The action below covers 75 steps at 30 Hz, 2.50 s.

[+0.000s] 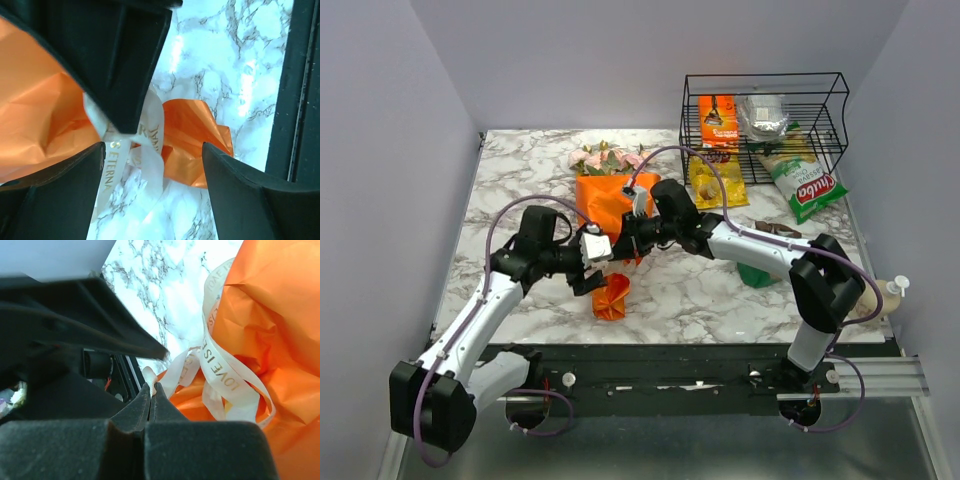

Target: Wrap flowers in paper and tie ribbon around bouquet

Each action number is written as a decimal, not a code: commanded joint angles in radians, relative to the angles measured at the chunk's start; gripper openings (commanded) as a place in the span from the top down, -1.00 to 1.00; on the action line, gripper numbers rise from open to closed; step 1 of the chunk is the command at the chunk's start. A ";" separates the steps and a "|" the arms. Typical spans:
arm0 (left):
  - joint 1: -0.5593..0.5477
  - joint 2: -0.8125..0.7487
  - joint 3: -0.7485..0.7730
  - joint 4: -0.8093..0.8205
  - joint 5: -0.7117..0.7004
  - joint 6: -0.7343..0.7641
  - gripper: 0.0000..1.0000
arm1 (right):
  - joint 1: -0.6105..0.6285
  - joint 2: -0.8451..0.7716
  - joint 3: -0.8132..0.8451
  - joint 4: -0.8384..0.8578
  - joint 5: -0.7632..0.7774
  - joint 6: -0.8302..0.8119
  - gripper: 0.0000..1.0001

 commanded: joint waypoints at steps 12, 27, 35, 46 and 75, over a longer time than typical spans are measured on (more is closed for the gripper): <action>0.298 0.437 0.330 -0.470 -0.051 0.478 -0.61 | -0.043 0.004 0.030 -0.014 -0.005 -0.071 0.99; 0.223 0.630 0.291 -0.341 -0.056 0.577 -0.12 | -0.053 0.021 0.054 -0.062 0.006 -0.065 0.99; 0.231 0.598 0.283 -0.399 -0.056 0.577 1.00 | -0.057 0.027 0.070 -0.083 0.009 -0.070 0.99; 0.409 0.440 0.567 -0.866 0.145 0.630 1.00 | -0.067 0.061 0.109 -0.114 0.012 -0.082 0.99; -0.272 -0.051 0.249 -0.110 -0.032 -0.200 1.00 | -0.067 0.191 0.329 -0.203 -0.022 -0.116 0.99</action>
